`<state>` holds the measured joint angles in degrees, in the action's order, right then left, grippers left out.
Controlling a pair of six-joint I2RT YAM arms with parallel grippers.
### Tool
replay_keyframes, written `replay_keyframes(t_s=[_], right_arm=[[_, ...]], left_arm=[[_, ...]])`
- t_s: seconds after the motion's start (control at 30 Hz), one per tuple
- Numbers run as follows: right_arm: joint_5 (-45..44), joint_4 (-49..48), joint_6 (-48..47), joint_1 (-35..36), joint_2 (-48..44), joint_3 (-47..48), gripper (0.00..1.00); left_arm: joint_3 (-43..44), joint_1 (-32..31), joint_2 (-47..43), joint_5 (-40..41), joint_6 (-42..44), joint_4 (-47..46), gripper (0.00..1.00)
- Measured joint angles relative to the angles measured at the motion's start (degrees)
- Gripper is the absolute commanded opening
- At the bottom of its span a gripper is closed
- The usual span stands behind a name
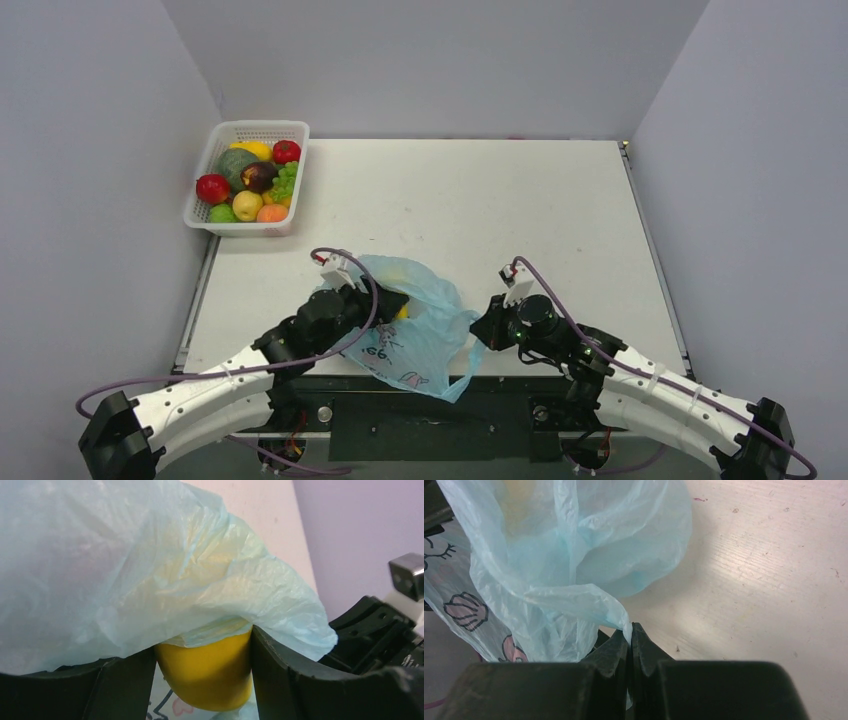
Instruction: Take the fake fruits out of the plastic bag
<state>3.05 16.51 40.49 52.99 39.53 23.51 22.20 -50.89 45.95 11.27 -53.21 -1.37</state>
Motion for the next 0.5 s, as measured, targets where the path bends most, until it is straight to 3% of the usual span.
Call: replay_keyframes(t_s=[0.13,0.3,0.5], right_arm=[[0.9,-1.1,0.7,0.5,0.0,-0.1,0.0],[1.9,-3.1,0.8,2.4,1.7,-0.1,0.0],[0.6,-3.6,1.3,4.2,3.8,-0.1,0.0]], left_arm=[[-6.8,0.0,-4.7,5.2,0.1,-11.3,0.23],[-5.1,0.4,0.5,9.5,0.9,-18.5,0.21],[-0.2,2.9,5.8,4.5,-1.7,-21.1,0.18]])
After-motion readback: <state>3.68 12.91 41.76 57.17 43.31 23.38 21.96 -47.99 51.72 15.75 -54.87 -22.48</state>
